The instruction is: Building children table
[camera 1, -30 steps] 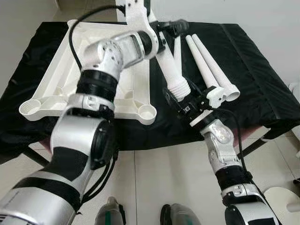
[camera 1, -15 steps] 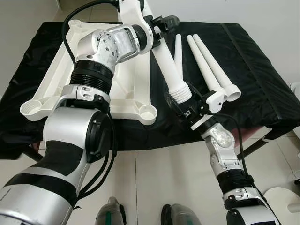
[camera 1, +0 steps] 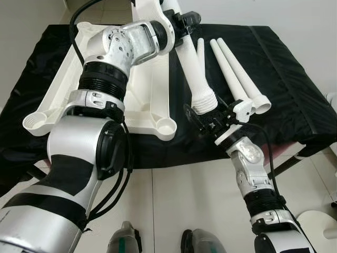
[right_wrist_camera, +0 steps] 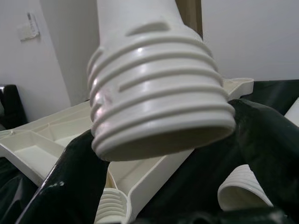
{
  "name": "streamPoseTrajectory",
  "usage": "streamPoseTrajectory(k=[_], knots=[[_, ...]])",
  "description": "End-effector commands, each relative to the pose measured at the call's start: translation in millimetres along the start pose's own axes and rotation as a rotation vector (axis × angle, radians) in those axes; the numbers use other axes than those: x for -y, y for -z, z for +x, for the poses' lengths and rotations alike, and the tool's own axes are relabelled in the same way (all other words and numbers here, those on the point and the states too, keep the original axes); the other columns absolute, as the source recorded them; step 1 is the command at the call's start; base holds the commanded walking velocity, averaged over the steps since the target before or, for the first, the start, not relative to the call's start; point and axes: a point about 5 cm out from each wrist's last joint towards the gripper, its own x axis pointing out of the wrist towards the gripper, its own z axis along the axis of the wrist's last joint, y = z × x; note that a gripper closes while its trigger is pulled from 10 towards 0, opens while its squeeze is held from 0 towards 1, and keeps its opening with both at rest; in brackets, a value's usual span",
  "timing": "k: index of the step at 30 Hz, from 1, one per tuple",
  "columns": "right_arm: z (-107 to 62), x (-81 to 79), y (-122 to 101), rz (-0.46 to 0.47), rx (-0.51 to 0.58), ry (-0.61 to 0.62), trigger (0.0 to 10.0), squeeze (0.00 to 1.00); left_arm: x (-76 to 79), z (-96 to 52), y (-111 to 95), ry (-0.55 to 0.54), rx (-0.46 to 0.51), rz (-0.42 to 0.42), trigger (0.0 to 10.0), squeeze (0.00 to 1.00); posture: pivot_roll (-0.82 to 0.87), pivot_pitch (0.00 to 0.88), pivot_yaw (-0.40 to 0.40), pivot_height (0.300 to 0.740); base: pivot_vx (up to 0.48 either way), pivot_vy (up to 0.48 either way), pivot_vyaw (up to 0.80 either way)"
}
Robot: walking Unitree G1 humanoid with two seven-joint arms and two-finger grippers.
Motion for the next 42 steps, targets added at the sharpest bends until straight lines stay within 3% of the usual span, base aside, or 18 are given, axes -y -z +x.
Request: streamPoseTrajectory(k=[1,8,9,12,15,16,18,21,26,31,42], knots=[[0.6,2.6,-4,0.029,0.003,0.009,10.0,1.0,22.1,-1.3,-11,0.239,0.028,0.063,10.0,0.0,-0.07,0.0,0.026,0.74,0.0,0.0,0.0],[10.8,10.6,-15,0.105,-0.069,-0.004,10.0,1.0,35.2,-2.0,-12,0.264,0.07,0.229,10.0,0.0,-0.07,0.0,0.015,0.74,0.0,0.0,0.0],[12.5,10.5,-21,0.108,-0.081,-0.047,10.0,0.0,38.4,-2.3,-10,0.277,0.075,0.271,10.0,0.0,-0.07,0.0,0.013,0.74,0.0,0.0,0.0],[14.9,14.5,-32,0.084,-0.119,-0.135,10.0,0.0,40.3,-1.4,-1,0.277,0.075,0.387,10.0,0.0,-0.07,0.0,0.008,0.74,0.0,0.0,0.0],[14.9,14.5,-32,0.084,-0.119,-0.135,10.0,0.0,40.3,-1.4,-1,0.277,0.075,0.387,10.0,0.0,-0.07,0.0,0.008,0.74,0.0,0.0,0.0],[14.8,14.7,-36,0.081,-0.13,-0.179,10.0,0.0,39.6,-0.6,3,0.265,0.079,0.44,10.0,0.0,-0.07,0.0,0.007,0.74,0.0,0.0,0.0],[14.1,11.2,-35,0.016,-0.185,-0.267,10.0,0.0,36.0,3.4,11,0.225,0.086,0.417,10.0,0.0,-0.07,0.0,-0.001,0.74,0.0,0.0,0.0],[14.3,10.2,-34,-0.017,-0.191,-0.282,10.0,0.0,35.4,4.6,13,0.216,0.085,0.409,10.0,0.0,-0.07,0.0,-0.005,0.74,0.0,0.0,0.0],[24.4,17.2,-39,0.034,-0.213,-0.202,10.0,0.0,41.5,4.2,22,0.224,0.08,0.488,10.0,0.0,-0.07,0.001,-0.008,0.74,0.0,0.0,0.0],[39.6,30.8,-52,-0.004,-0.203,-0.138,10.0,0.0,48.7,4.3,33,0.245,0.08,0.531,10.0,0.0,-0.06,0.0,-0.01,0.74,0.0,0.0,0.0],[57.5,36.2,-54,-0.042,-0.218,-0.104,10.0,0.0,59.1,4.8,49,0.265,0.076,0.539,10.0,0.0,-0.04,0.0,-0.032,0.74,0.0,0.0,0.0]])
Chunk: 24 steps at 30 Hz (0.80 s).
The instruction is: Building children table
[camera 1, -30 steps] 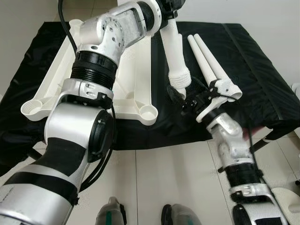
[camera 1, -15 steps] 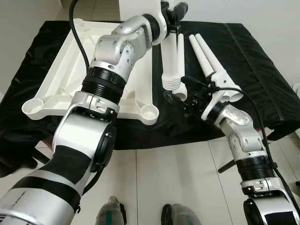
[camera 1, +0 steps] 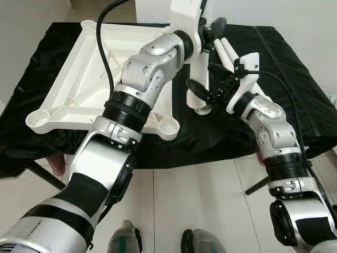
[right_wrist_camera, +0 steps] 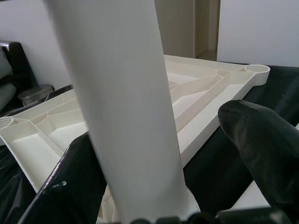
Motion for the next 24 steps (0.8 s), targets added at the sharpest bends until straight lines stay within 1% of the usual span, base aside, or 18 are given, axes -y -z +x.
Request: streamPoseTrajectory(k=[1,4,6,8,9,11,15,16,17,18,24], knots=[[4.2,1.7,1,-0.015,-0.026,0.012,10.0,0.0,16.7,-0.9,-5,0.178,0.025,0.015,10.0,0.0,-0.04,0.0,-0.032,0.74,0.0,0.0,0.0],[8.1,0.3,4,-0.018,-0.053,-0.001,10.0,0.0,21.2,-1.5,-9,0.188,0.039,0.019,10.0,0.0,-0.03,0.0,-0.033,0.74,0.0,0.0,0.0],[15.2,-2.7,5,-0.031,-0.073,-0.02,10.0,0.0,28.7,-1.7,-11,0.206,0.051,0.019,10.0,0.0,-0.03,0.0,-0.034,0.74,0.0,0.0,0.0],[15.2,-2.7,5,-0.031,-0.073,-0.02,10.0,0.0,28.7,-1.7,-11,0.206,0.051,0.019,10.0,0.0,-0.03,0.0,-0.034,0.74,0.0,0.0,0.0],[20.2,-5.8,4,-0.045,-0.069,-0.04,10.0,0.0,33.1,-1.3,-11,0.216,0.055,0.021,10.0,0.0,-0.03,0.0,-0.038,0.74,0.0,0.0,0.0],[22.7,-7.3,3,-0.051,-0.059,-0.047,10.0,0.0,35.3,-0.8,-11,0.221,0.055,0.022,10.0,0.0,-0.03,0.0,-0.037,0.74,0.0,0.0,0.0],[24.3,-7.9,2,-0.048,-0.055,-0.05,10.0,0.0,36.7,-0.7,-11,0.226,0.054,0.023,10.0,0.0,-0.03,0.0,-0.037,0.74,0.0,0.0,0.0],[26.4,-10.0,-1,-0.057,-0.037,-0.065,8.2,0.0,39.8,-0.4,-9,0.235,0.051,0.024,10.0,0.0,-0.03,0.0,-0.035,0.74,0.0,0.0,0.0],[26.4,-10.0,-1,-0.057,-0.037,-0.065,8.2,0.0,39.8,-0.4,-9,0.235,0.051,0.024,10.0,0.0,-0.03,0.0,-0.035,0.74,0.0,0.0,0.0],[27.1,-11.0,-4,-0.066,-0.023,-0.071,10.0,0.0,41.0,0.0,-8,0.238,0.047,0.024,10.0,0.0,-0.03,0.0,-0.032,0.74,0.0,0.0,0.0],[28.1,-12.6,-11,-0.068,0.014,-0.089,10.0,0.0,44.7,0.3,-1,0.245,0.026,0.029,10.0,0.0,-0.03,0.0,-0.025,0.74,0.0,0.0,0.0]])
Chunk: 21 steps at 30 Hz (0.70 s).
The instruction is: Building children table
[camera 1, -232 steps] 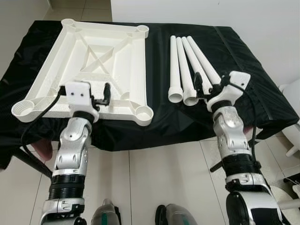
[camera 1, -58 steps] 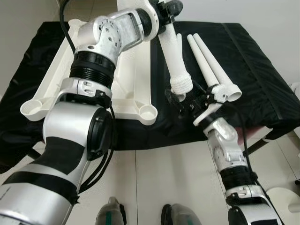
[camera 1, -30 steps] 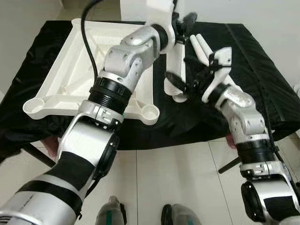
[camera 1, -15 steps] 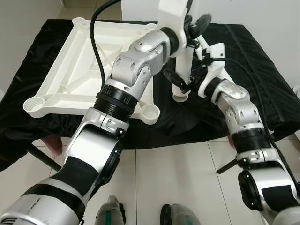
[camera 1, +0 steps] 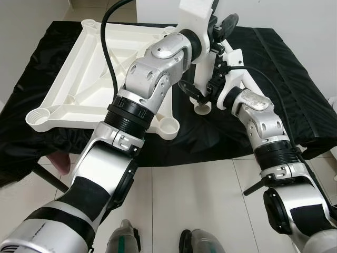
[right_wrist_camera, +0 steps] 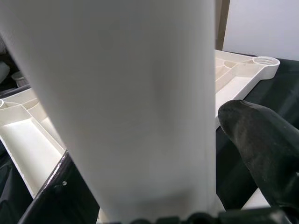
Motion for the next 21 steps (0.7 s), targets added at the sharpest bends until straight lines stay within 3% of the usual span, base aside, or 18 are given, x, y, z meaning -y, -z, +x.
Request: streamPoseTrajectory(k=[1,5,6,8,9,10,11,15,16,21], knots=[[7.7,-5.3,-18,-0.031,0.073,-0.038,10.0,0.0,26.0,3.4,7,0.189,-0.019,-0.029,10.0,0.0,-0.03,0.0,-0.025,0.74,0.0,0.0,0.0],[8.1,-4.4,-19,-0.033,0.079,-0.032,10.0,0.0,26.6,3.7,10,0.189,-0.027,-0.029,10.0,0.0,-0.03,0.0,-0.023,0.74,0.0,0.0,0.0],[8.1,-4.2,-19,-0.031,0.084,-0.03,6.1,0.0,27.2,4.0,11,0.19,-0.032,-0.029,10.0,0.0,-0.04,0.0,-0.02,0.74,0.0,0.0,0.0],[8.1,-4.2,-20,-0.029,0.087,-0.029,6.6,0.0,27.5,4.2,13,0.191,-0.035,-0.03,10.0,0.0,-0.04,0.0,-0.02,0.74,0.0,0.0,0.0],[7.9,-5.0,-22,-0.03,0.1,-0.036,5.3,0.0,28.8,4.5,16,0.192,-0.044,-0.025,10.0,0.0,-0.04,0.0,-0.017,0.74,0.0,0.0,0.0],[7.9,-5.0,-23,-0.031,0.104,-0.035,5.8,0.0,29.6,4.7,18,0.193,-0.049,-0.026,10.0,0.0,-0.04,0.0,-0.016,0.74,0.0,0.0,0.0],[7.8,-5.2,-24,-0.031,0.109,-0.036,8.7,0.0,30.7,5.1,20,0.194,-0.055,-0.026,10.0,0.0,-0.04,0.0,-0.016,0.74,0.0,0.0,0.0],[7.9,-5.9,-24,-0.028,0.113,-0.041,8.6,0.0,32.1,5.4,23,0.195,-0.063,-0.026,10.0,0.0,-0.04,0.0,-0.014,0.74,0.0,0.0,0.0],[8.0,-7.0,-25,-0.027,0.117,-0.047,9.8,0.0,33.7,5.7,26,0.197,-0.069,-0.025,10.0,0.0,-0.04,0.0,-0.012,0.74,0.0,0.0,0.0],[7.7,-11.4,-19,-0.016,0.108,-0.058,10.0,0.0,35.5,7.0,30,0.189,-0.078,-0.02,10.0,0.0,-0.04,0.003,-0.009,0.74,0.0,0.0,0.0]])
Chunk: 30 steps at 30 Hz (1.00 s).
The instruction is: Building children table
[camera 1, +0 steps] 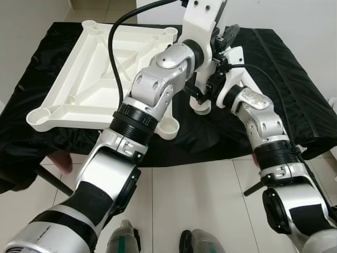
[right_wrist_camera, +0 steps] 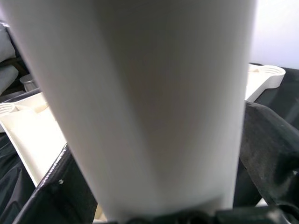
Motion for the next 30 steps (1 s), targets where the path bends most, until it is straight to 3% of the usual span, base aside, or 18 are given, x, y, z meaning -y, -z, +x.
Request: streamPoseTrajectory(k=[1,4,5,6,8,9,19,20,21,22,24,25,26,27,30], knots=[[7.7,-8.7,-14.3,-0.024,0.063,-0.04,10.0,0.0,27.9,5.8,12.7,0.187,-0.052,-0.024,10.0,0.0,-0.04,0.004,-0.009,0.74,0.0,0.0,0.0],[7.1,-9.2,-13.5,-0.015,0.062,-0.042,10.0,0.0,27.7,6.0,12.0,0.187,-0.049,-0.025,10.0,0.0,-0.04,0.006,-0.007,0.74,0.0,0.0,0.0],[6.7,-9.4,-13.0,-0.008,0.062,-0.043,3.3,0.0,27.6,6.1,11.4,0.187,-0.047,-0.026,10.0,0.0,-0.04,0.006,-0.007,0.74,0.0,0.0,0.0],[6.5,-9.4,-12.8,-0.005,0.062,-0.041,1.8,0.0,27.6,6.3,10.9,0.187,-0.046,-0.027,10.0,0.0,-0.04,0.006,-0.007,0.74,0.0,0.0,0.0],[6.5,-9.4,-12.8,-0.005,0.062,-0.041,1.8,0.0,27.6,6.3,10.9,0.187,-0.046,-0.027,10.0,0.0,-0.04,0.006,-0.007,0.74,0.0,0.0,0.0],[6.4,-9.3,-12.8,0.001,0.065,-0.039,0.0,0.0,27.6,6.6,10.8,0.187,-0.044,-0.023,10.0,0.0,-0.04,0.006,-0.007,0.74,0.0,0.0,0.0],[5.3,-7.7,-16.8,0.032,0.093,-0.017,0.0,0.0,26.6,6.5,17.4,0.174,-0.056,0.001,10.0,0.0,-0.04,0.01,-0.007,0.74,0.0,0.0,0.0],[5.4,-7.4,-17.0,0.034,0.094,-0.012,0.0,0.0,26.6,6.4,17.9,0.173,-0.057,0.003,10.0,0.52,-0.04,0.01,-0.007,0.74,0.0,0.0,0.0],[5.4,-7.4,-17.0,0.034,0.094,-0.012,0.0,0.0,26.6,6.4,17.9,0.173,-0.057,0.003,10.0,0.52,-0.04,0.01,-0.007,0.74,0.0,0.0,0.0],[5.8,-5.3,-16.8,0.047,0.095,0.018,0.0,0.0,28.8,5.0,17.8,0.199,-0.047,-0.042,10.0,1.0,-0.04,0.011,-0.006,0.74,0.0,0.0,0.0],[6.0,-4.4,-16.4,0.053,0.095,0.03,0.4,0.0,30.2,3.9,17.3,0.217,-0.043,-0.054,10.0,1.0,-0.04,0.011,-0.006,0.74,0.0,0.0,0.0],[6.2,-3.5,-15.9,0.058,0.093,0.043,4.7,0.0,30.7,3.1,16.3,0.224,-0.036,-0.062,10.0,1.0,-0.04,0.011,-0.008,0.74,0.0,0.0,0.0],[6.2,-3.5,-15.9,0.058,0.093,0.043,4.7,0.0,30.7,3.1,16.3,0.224,-0.036,-0.062,10.0,1.0,-0.04,0.011,-0.008,0.74,0.0,0.0,0.0],[6.6,-1.9,-14.4,0.068,0.09,0.069,10.0,0.0,30.3,2.2,13.7,0.227,-0.025,-0.065,10.0,1.0,-0.04,0.011,-0.008,0.74,0.0,0.0,0.0],[6.6,-0.9,-13.7,0.075,0.088,0.087,10.0,0.0,29.9,1.8,11.3,0.23,-0.018,-0.071,10.0,1.0,-0.04,0.011,-0.009,0.74,0.0,0.0,0.0]])
